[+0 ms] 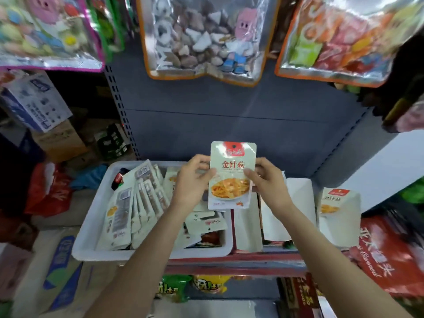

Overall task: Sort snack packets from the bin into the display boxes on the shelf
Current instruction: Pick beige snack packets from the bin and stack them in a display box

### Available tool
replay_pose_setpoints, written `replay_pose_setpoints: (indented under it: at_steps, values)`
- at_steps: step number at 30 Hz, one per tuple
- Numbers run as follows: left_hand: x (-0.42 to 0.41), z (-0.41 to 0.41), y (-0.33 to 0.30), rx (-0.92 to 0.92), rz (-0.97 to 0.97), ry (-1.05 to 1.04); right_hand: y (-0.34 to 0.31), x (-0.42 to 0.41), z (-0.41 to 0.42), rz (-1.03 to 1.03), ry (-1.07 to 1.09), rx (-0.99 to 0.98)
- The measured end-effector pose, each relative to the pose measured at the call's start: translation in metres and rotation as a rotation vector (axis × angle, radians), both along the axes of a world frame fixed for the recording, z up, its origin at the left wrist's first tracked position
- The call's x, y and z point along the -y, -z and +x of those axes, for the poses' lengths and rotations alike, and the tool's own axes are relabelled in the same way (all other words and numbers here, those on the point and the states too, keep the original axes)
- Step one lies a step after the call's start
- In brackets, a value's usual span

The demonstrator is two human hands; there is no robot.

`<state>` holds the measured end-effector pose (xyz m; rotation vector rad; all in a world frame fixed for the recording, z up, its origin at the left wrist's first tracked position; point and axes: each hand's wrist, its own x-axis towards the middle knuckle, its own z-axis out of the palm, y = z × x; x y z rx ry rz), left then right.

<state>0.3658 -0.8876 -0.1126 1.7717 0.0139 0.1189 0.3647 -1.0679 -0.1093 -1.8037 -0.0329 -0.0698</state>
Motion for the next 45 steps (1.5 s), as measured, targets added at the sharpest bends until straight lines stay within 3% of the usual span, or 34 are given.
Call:
replay_pose_setpoints:
  at_steps: [6, 15, 22, 26, 33, 38, 45]
  values:
    - [0.051, 0.012, 0.001, -0.004, 0.009, 0.160, 0.000, 0.050, -0.004, -0.089, 0.136, 0.004]
    - [0.170, 0.020, 0.004, -0.022, 0.112, 0.350, 0.005, 0.160, -0.027, -0.045, 0.313, -0.002]
    - [0.260, 0.027, 0.008, -0.107, 0.160, 0.334, 0.016, 0.258, -0.015, -0.179, 0.256, 0.006]
    - [0.287, 0.030, 0.017, -0.051, 0.284, 0.272, 0.027, 0.290, -0.003, -0.240, 0.196, -0.035]
    - [0.297, 0.028, 0.038, 0.061, 0.551, 0.271, 0.049, 0.311, 0.009, -0.412, 0.088, -0.089]
    - [0.303, 0.032, 0.054, 0.058, 0.696, 0.358, 0.055, 0.317, 0.009, -0.340, 0.022, -0.098]
    - [0.311, 0.027, 0.065, 0.115, 0.679, 0.315, 0.061, 0.320, 0.017, -0.419, -0.055, -0.088]
